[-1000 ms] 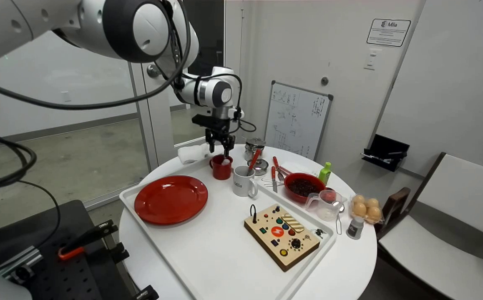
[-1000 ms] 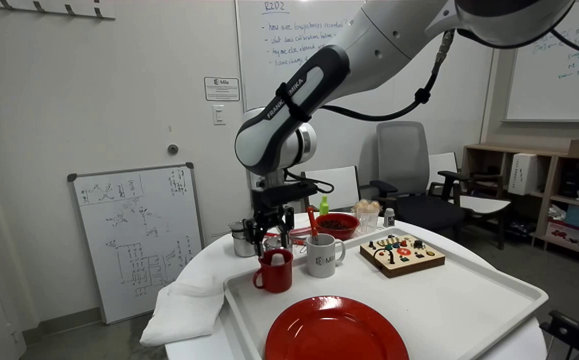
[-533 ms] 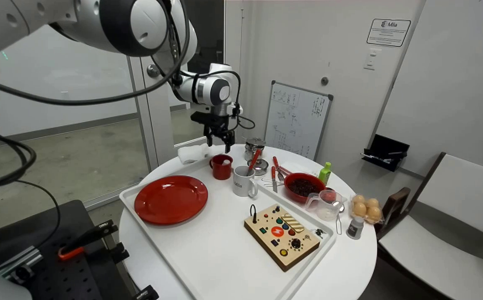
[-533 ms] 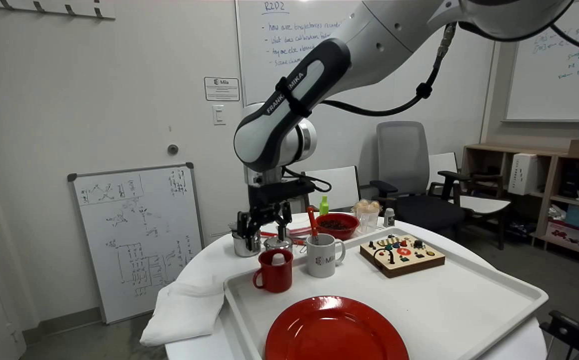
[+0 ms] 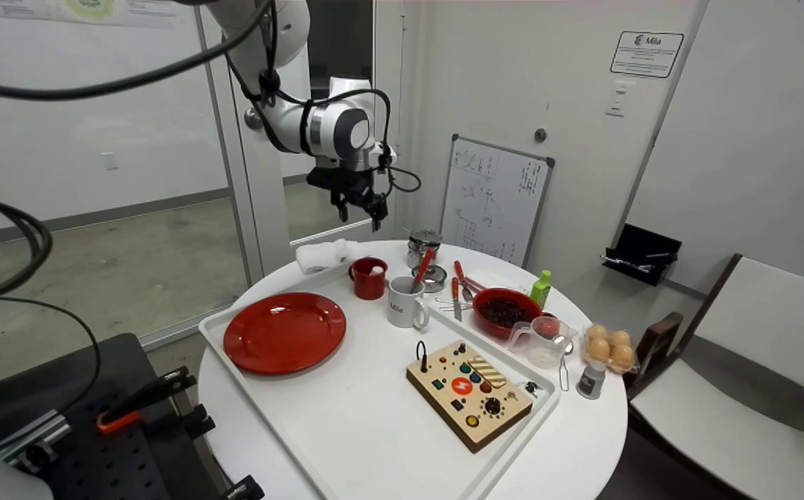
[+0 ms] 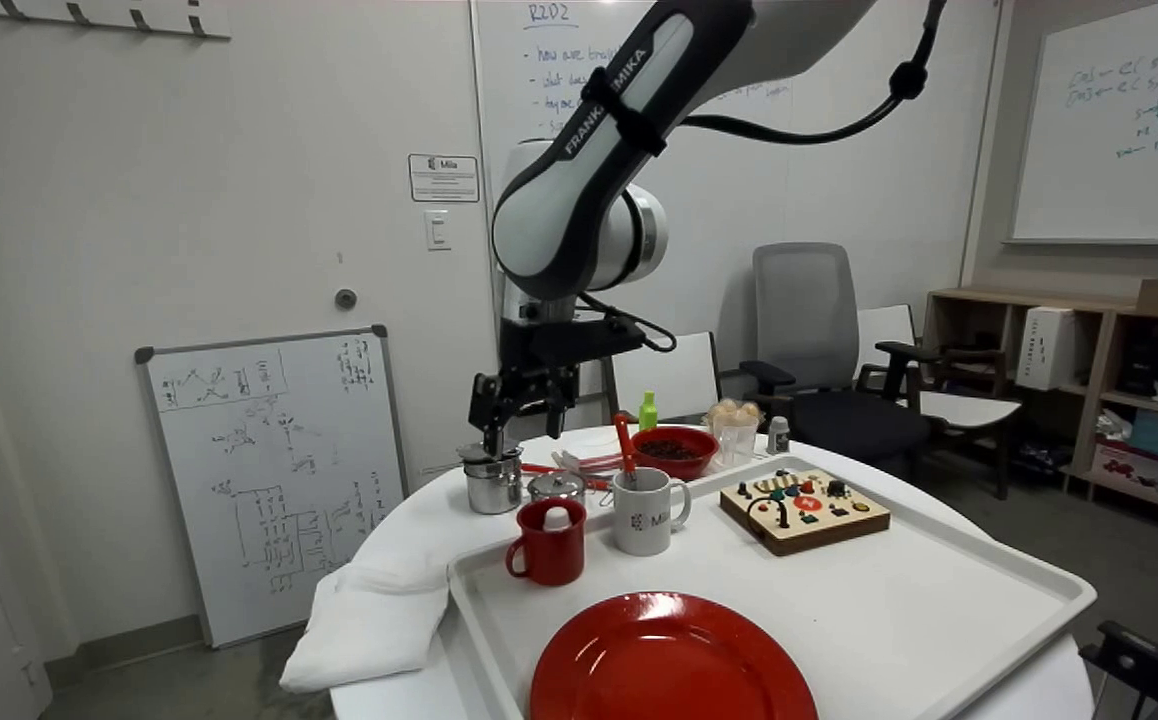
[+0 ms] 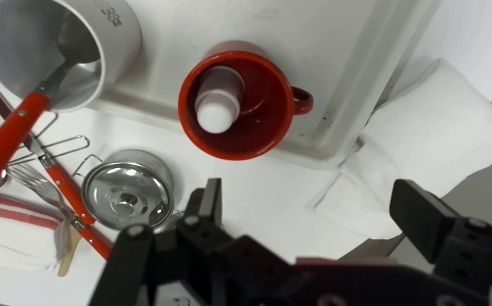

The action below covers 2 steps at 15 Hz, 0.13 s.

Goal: Remove the shaker from the red plate and put it inside the red mug

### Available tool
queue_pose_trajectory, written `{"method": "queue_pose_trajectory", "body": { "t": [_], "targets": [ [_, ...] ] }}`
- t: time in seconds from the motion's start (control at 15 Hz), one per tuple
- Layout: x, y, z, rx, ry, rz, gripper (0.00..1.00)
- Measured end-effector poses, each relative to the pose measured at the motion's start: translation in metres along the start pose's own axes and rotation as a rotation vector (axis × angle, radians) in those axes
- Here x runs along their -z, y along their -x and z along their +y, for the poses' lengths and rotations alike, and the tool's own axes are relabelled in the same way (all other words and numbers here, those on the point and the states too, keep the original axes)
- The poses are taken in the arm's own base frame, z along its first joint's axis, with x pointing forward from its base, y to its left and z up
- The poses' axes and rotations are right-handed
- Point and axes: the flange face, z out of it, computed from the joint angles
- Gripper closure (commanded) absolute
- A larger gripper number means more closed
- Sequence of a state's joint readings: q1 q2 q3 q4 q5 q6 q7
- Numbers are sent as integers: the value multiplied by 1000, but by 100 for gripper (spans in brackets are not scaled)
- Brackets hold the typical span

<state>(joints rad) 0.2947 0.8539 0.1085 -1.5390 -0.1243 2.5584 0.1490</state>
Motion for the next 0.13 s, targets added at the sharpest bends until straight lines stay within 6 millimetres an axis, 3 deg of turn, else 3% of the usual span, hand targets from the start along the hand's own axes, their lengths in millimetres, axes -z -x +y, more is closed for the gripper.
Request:
{"method": "queue_pose_trajectory", "body": {
  "t": [0.13],
  "targets": [
    [3, 3, 0, 3, 1, 0, 0]
  ]
}}
